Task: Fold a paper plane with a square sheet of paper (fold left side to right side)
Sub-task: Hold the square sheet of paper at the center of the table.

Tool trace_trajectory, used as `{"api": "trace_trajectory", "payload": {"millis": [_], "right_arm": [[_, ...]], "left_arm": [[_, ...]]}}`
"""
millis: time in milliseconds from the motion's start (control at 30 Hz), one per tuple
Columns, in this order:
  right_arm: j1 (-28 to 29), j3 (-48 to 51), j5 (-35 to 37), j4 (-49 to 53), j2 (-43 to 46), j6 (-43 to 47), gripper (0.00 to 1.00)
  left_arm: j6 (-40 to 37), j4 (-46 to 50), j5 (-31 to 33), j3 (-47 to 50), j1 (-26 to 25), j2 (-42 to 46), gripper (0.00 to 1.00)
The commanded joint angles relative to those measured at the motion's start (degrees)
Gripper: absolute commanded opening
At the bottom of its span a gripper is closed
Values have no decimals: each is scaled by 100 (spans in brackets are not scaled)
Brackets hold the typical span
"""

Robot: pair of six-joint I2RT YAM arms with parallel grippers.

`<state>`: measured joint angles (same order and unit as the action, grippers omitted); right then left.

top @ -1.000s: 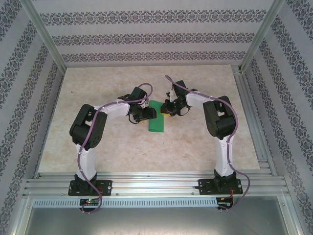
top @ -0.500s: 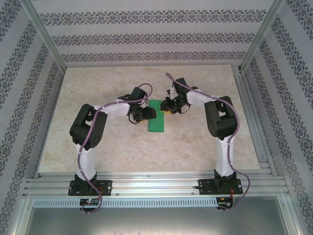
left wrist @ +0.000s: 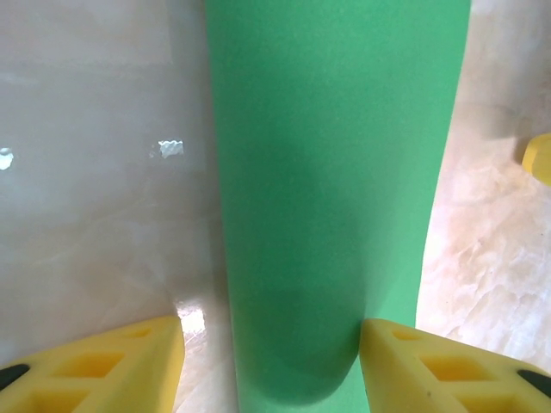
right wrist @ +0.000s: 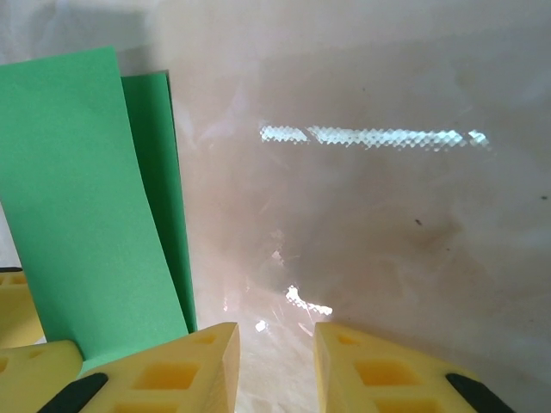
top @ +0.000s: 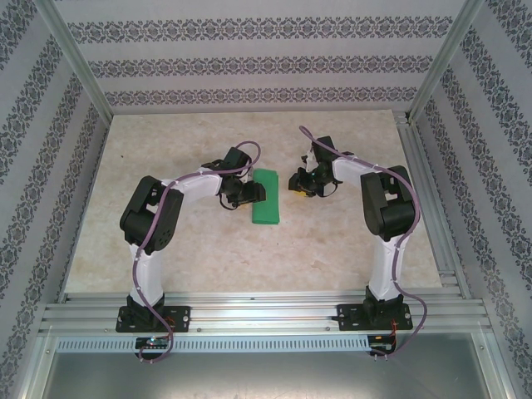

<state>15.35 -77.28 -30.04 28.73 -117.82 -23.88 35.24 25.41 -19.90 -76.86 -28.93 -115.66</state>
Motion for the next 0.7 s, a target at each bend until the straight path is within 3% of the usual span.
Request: {"api": "trace_trajectory", "payload": {"millis": [0, 667], "right_arm": [[20, 37, 77, -96, 40, 107, 29], [55, -64, 73, -7, 51, 139, 28]], "left_arm": [[-107, 41, 60, -146, -107, -207, 57], [-694, 609, 165, -350, -132, -295, 48]]}}
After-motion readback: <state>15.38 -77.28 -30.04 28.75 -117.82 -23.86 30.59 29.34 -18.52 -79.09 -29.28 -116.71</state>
